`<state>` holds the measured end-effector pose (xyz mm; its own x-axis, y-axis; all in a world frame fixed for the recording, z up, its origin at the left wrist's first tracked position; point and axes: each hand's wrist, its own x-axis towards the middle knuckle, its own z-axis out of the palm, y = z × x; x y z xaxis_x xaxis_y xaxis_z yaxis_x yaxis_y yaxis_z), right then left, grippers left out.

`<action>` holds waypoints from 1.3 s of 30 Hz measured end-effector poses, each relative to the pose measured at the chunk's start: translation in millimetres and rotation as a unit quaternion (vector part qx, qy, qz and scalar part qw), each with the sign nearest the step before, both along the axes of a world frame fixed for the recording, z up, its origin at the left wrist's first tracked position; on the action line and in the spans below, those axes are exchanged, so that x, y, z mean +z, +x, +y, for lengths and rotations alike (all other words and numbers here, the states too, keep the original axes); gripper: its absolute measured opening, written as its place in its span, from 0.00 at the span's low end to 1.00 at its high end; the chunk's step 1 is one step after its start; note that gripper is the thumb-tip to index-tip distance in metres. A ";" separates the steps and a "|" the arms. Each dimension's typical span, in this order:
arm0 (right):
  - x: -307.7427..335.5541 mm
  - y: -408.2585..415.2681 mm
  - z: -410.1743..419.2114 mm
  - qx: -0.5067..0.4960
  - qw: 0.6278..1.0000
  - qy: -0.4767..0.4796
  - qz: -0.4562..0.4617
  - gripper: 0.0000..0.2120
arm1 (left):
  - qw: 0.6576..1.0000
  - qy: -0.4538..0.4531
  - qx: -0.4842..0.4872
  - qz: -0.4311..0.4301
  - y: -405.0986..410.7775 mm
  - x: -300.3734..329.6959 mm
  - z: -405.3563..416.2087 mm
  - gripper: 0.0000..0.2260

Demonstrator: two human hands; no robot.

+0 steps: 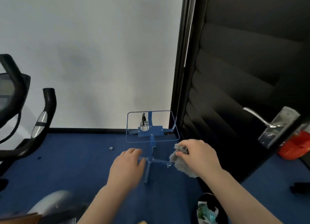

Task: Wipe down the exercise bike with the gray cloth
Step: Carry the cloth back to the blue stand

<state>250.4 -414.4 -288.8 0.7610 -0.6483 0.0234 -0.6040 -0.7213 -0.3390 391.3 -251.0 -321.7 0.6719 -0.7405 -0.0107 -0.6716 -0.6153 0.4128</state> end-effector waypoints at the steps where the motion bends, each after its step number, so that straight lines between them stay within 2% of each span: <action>1: -1.0 12.1 -11.2 -0.005 1.000 0.005 -0.005 0.07 | 1.000 -0.005 -0.002 -0.001 13.9 0.5 -13.5 0.16; 8: -14.5 100.5 -87.6 -0.023 0.999 0.026 0.000 0.08 | 0.999 -0.023 0.020 -0.026 123.4 3.4 -89.9 0.16; 17: -63.8 177.3 -173.6 -0.032 0.997 0.074 0.013 0.09 | 0.998 0.029 0.041 0.029 199.7 -43.9 -167.0 0.16; 22: -123.1 224.9 -216.4 -0.019 0.990 0.136 0.012 0.11 | 0.988 0.054 0.111 0.089 232.6 -90.2 -208.3 0.16; 28: -202.7 281.2 -267.8 -0.028 0.982 0.179 0.054 0.14 | 0.970 0.103 0.163 0.149 262.6 -152.4 -250.5 0.18; 34: -289.2 351.3 -300.6 -0.033 0.973 0.203 0.101 0.14 | 0.959 0.112 0.204 0.163 297.8 -200.6 -274.6 0.17; 39: -346.8 375.3 -294.6 -0.019 0.956 0.250 0.155 0.15 | 0.949 0.115 0.237 0.176 306.9 -222.0 -267.3 0.16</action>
